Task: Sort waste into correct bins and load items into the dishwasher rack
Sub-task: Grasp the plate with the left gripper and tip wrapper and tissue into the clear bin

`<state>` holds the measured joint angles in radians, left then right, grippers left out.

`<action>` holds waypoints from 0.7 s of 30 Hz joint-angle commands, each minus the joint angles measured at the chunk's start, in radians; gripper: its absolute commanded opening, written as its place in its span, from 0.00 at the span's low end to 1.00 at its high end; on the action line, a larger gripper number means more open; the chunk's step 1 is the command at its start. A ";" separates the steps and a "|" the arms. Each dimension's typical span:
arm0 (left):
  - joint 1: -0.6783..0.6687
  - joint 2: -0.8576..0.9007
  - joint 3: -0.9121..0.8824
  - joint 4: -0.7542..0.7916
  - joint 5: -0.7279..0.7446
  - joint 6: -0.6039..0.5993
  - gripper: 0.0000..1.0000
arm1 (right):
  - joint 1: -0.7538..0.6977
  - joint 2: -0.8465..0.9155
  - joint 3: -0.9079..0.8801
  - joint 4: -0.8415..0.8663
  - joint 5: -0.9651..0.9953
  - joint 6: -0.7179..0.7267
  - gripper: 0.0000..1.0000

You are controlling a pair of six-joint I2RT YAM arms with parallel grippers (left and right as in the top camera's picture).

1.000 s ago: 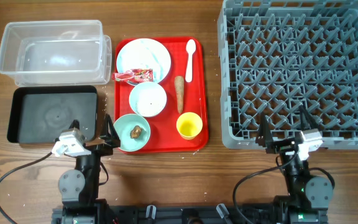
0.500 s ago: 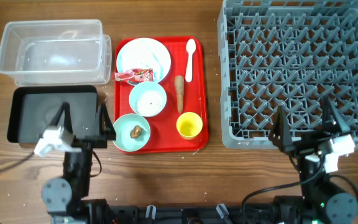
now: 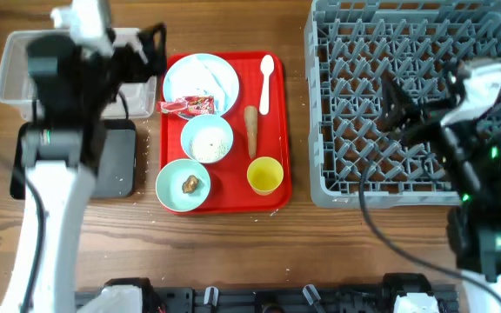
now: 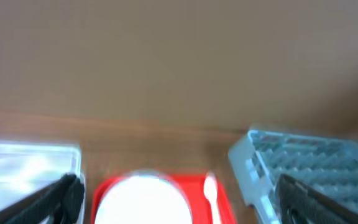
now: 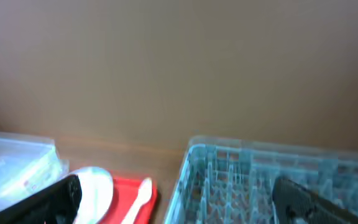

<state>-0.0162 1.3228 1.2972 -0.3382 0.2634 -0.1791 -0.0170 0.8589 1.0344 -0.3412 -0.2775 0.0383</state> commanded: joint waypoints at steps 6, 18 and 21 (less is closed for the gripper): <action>-0.140 0.468 0.637 -0.562 -0.152 0.068 1.00 | 0.004 0.391 0.406 -0.482 0.074 -0.095 1.00; -0.169 0.605 0.647 -0.679 0.041 -0.138 1.00 | 0.004 0.624 0.417 -0.587 -0.013 -0.080 1.00; -0.179 0.658 0.646 -0.722 -0.227 -0.495 1.00 | 0.005 0.624 0.417 -0.589 -0.013 -0.079 1.00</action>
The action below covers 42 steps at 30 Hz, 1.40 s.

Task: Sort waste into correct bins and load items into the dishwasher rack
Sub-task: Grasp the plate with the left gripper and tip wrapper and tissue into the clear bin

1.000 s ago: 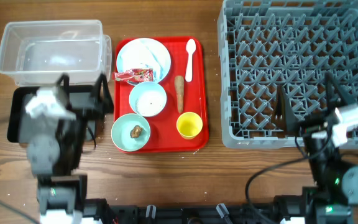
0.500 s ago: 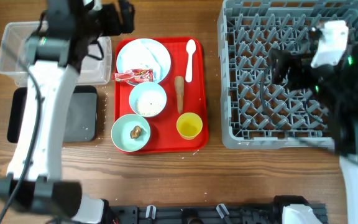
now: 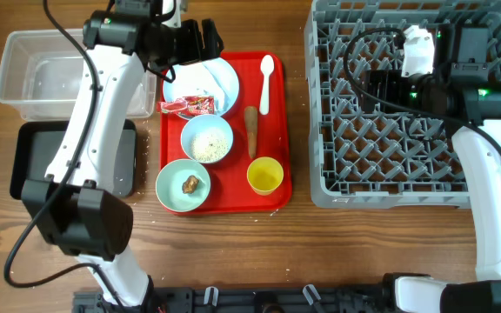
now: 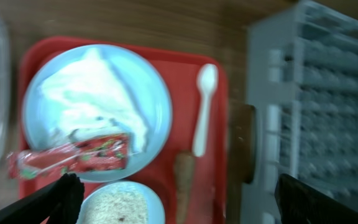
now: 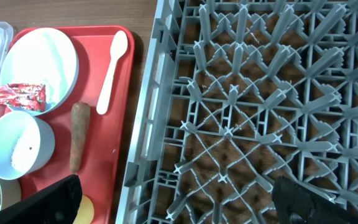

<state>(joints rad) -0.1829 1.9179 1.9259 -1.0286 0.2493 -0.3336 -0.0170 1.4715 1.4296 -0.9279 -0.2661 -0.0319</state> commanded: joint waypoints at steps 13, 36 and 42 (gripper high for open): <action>-0.090 0.431 0.017 0.018 -0.409 -0.651 1.00 | 0.005 0.011 0.021 -0.008 -0.024 0.036 1.00; 0.021 0.177 0.202 -0.050 -0.397 -0.406 0.04 | 0.005 0.011 0.021 -0.014 -0.024 0.062 1.00; 0.194 0.138 0.196 -0.066 -0.425 -0.408 0.04 | 0.005 0.011 0.021 -0.008 -0.025 0.088 1.00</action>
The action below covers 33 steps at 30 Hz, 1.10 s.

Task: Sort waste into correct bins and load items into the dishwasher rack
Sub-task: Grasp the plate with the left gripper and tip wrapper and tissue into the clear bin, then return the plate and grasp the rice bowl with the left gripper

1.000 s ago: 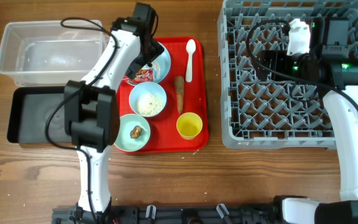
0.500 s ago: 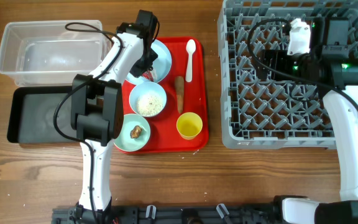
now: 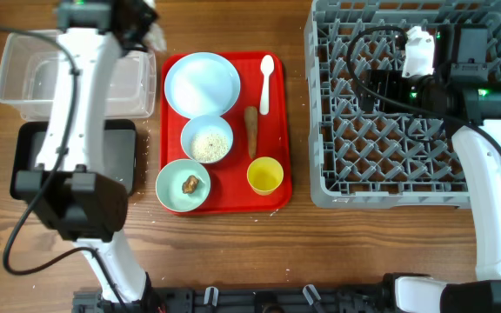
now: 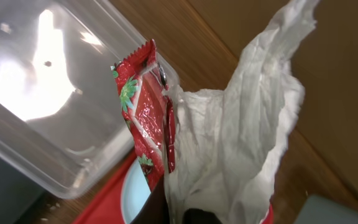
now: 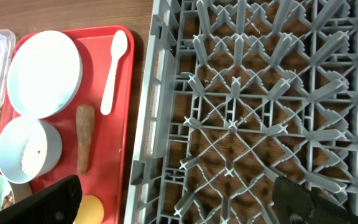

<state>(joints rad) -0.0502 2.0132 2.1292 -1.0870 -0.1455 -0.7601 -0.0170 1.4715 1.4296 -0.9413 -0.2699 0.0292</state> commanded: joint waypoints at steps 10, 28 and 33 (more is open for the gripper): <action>0.203 0.219 -0.024 0.073 -0.072 0.023 1.00 | 0.005 0.011 0.021 0.005 -0.021 0.032 0.99; -0.040 0.019 -0.018 -0.283 0.384 0.484 0.87 | 0.005 0.011 0.021 0.039 -0.021 0.053 1.00; -0.282 0.047 -0.103 -0.309 0.238 0.540 0.70 | 0.005 0.011 0.021 0.045 -0.021 0.053 1.00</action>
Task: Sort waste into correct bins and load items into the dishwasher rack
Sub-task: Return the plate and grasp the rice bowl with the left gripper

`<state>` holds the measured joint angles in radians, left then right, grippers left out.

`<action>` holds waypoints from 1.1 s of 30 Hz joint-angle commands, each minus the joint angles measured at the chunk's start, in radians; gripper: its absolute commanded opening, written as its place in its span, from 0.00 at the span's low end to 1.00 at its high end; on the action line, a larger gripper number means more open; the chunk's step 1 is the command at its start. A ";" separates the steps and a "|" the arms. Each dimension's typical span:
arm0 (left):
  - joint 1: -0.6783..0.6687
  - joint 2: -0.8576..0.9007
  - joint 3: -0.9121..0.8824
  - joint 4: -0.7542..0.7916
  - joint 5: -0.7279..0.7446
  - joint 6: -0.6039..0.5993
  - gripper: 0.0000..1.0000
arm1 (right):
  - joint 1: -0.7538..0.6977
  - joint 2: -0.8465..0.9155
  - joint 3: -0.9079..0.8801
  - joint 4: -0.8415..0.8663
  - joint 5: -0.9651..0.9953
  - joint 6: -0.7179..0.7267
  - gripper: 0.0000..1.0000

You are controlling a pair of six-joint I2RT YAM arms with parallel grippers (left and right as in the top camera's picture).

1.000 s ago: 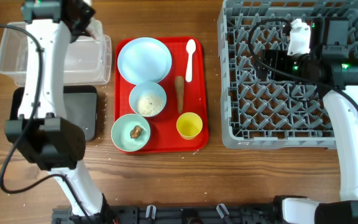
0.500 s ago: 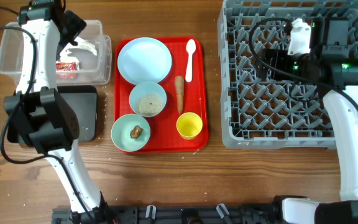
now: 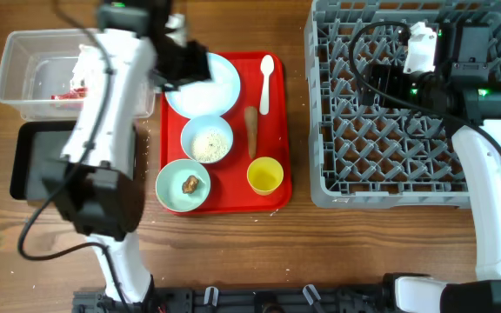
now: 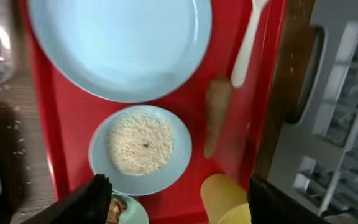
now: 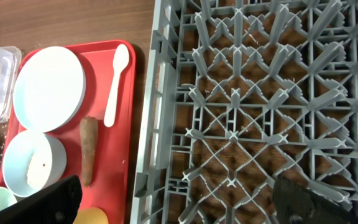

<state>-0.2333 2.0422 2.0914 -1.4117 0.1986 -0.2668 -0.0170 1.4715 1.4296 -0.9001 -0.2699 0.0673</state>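
Observation:
On the red tray (image 3: 277,196) are a bare pale blue plate (image 3: 207,87), a white spoon (image 3: 266,83), a carrot piece (image 3: 250,130), a bowl of rice (image 3: 207,139), a bowl with a food scrap (image 3: 183,184) and a yellow cup (image 3: 265,176). My left gripper (image 4: 179,205) hangs open and empty over the tray, above the rice bowl (image 4: 140,148) and the cup (image 4: 225,199). A red wrapper (image 3: 66,92) lies in the clear bin (image 3: 24,52); my arm partly covers that bin. My right gripper (image 5: 176,205) stands open and empty over the grey dishwasher rack (image 5: 260,112).
A black bin (image 3: 33,174) sits in front of the clear bin, left of the tray. The rack (image 3: 407,183) fills the right side of the wooden table, a narrow strip of wood between it and the tray.
My left gripper, then shut on the red wrapper and a white napkin by the clear bin, is now open over the tray. The wrapper lies in the clear bin. The right arm barely moved.
At first both arms were blurred, and napkin and wrapper lay on the plate. Then my left gripper was open over that plate. Later the plate was bare and the gripper held both by the clear bin. Now it is empty over the tray.

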 commanded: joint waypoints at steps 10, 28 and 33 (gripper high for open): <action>-0.198 0.018 -0.449 0.332 -0.211 -0.086 0.70 | 0.005 0.012 0.016 0.002 -0.021 0.014 1.00; -0.250 -0.010 -0.575 0.487 -0.173 -0.083 0.04 | 0.005 0.012 0.016 0.002 -0.021 0.014 1.00; -0.198 -0.099 -0.433 0.365 -0.107 -0.082 0.04 | 0.005 0.012 0.016 -0.002 -0.021 0.014 1.00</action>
<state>-0.4702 2.0365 1.5787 -1.0111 0.0357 -0.3466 -0.0166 1.4715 1.4296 -0.9009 -0.2703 0.0673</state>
